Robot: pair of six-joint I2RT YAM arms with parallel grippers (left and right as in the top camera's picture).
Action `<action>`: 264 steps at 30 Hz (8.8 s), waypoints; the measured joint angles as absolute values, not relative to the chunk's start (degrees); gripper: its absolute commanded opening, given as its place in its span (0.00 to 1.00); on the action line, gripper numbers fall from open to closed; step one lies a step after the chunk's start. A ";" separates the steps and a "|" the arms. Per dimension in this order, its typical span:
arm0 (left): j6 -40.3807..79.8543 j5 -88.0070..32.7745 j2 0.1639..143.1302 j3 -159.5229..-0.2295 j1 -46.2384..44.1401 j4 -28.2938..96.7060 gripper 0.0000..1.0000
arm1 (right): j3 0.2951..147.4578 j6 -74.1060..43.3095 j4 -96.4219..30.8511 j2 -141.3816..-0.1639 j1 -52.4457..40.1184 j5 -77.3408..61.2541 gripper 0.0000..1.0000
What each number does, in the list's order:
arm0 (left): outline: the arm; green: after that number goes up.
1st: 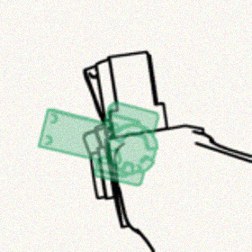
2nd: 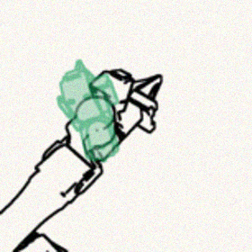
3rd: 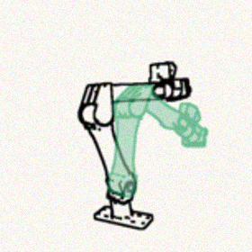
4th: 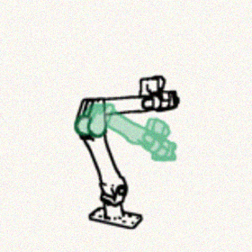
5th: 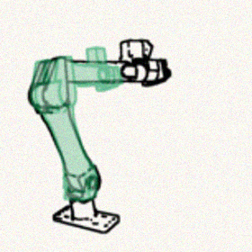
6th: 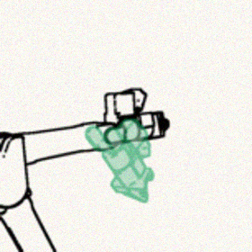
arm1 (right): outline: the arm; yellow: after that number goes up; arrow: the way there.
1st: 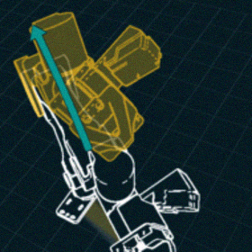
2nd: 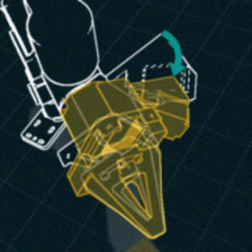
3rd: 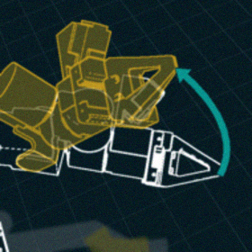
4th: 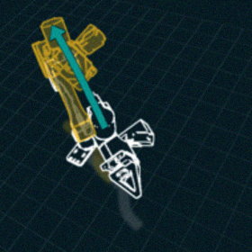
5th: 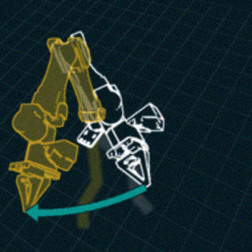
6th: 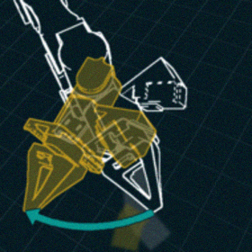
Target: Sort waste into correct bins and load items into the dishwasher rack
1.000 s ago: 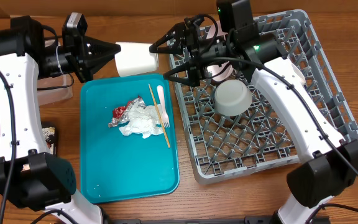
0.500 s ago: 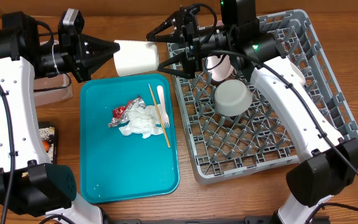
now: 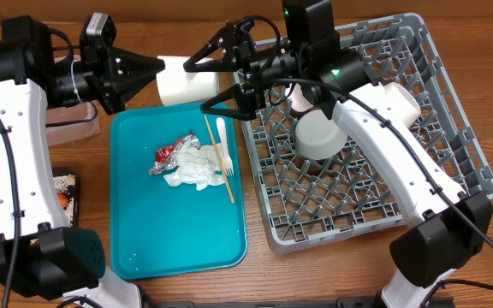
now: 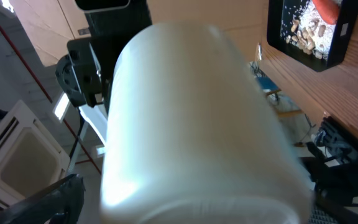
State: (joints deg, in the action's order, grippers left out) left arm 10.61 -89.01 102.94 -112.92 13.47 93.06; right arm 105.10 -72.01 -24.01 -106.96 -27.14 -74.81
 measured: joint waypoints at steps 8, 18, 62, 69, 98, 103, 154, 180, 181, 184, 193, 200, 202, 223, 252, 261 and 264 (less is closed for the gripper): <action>10.66 -89.01 101.95 -112.92 13.47 93.21 0.04 | 105.10 -72.25 -21.91 -106.96 -27.14 -74.74 0.96; 10.66 -89.01 101.56 -112.92 13.47 93.23 0.04 | 105.10 -72.29 -20.99 -106.96 -27.11 -74.70 0.92; 11.03 -89.19 100.33 -112.92 13.47 94.72 0.06 | 105.10 -72.71 -20.18 -106.96 -27.09 -73.54 0.69; 10.39 -89.10 100.29 -112.95 13.47 94.48 0.41 | 105.10 -73.52 -20.16 -106.96 -27.09 -73.47 0.62; 12.38 -57.76 99.63 -113.32 16.27 85.47 0.47 | 105.10 -60.47 -30.81 -107.55 -23.22 -57.93 0.36; 13.63 -47.42 99.63 -113.32 16.29 86.39 0.52 | 105.10 -54.17 -37.74 -107.55 -20.23 -51.94 0.36; 14.72 -31.20 99.63 -111.72 16.12 85.25 0.68 | 105.54 -32.14 -83.64 -97.97 8.49 16.58 0.44; 14.87 -31.20 99.63 -111.68 16.12 84.82 0.75 | 84.68 -39.66 -62.13 -97.97 8.49 25.10 0.56; 14.90 -31.20 99.63 -111.68 16.12 84.66 0.75 | 84.20 -39.66 -62.08 -97.97 8.49 25.10 0.61; 14.90 -31.20 99.63 -111.68 16.12 84.44 0.75 | 82.04 -39.59 -61.52 -97.97 8.49 25.02 0.87; 14.90 -31.20 99.63 -111.68 16.12 84.40 0.77 | 80.97 -38.04 -62.19 -97.97 8.47 21.15 1.00; 14.92 -31.20 99.63 -111.68 16.12 84.42 0.87 | 82.19 -34.06 -65.84 -96.20 8.49 11.79 1.00; 14.98 -31.20 99.63 -111.68 16.10 84.64 0.88 | 84.58 -31.31 -67.59 -94.65 8.49 5.52 1.00; 12.03 -20.56 99.63 -111.66 4.64 96.07 0.86 | 93.82 -15.53 -70.32 -85.93 5.80 -33.04 1.00; 27.53 -12.80 99.68 -77.97 -13.08 66.22 0.93 | 93.82 -15.18 -70.13 -85.95 5.80 -32.60 1.00; 36.56 -7.18 99.68 -67.37 -13.04 54.81 0.88 | 93.82 -15.16 -70.13 -85.95 5.80 -32.60 1.00; 42.06 -6.68 99.68 -64.88 -13.04 52.12 0.85 | 93.82 -15.16 -70.13 -85.95 5.80 -32.58 1.00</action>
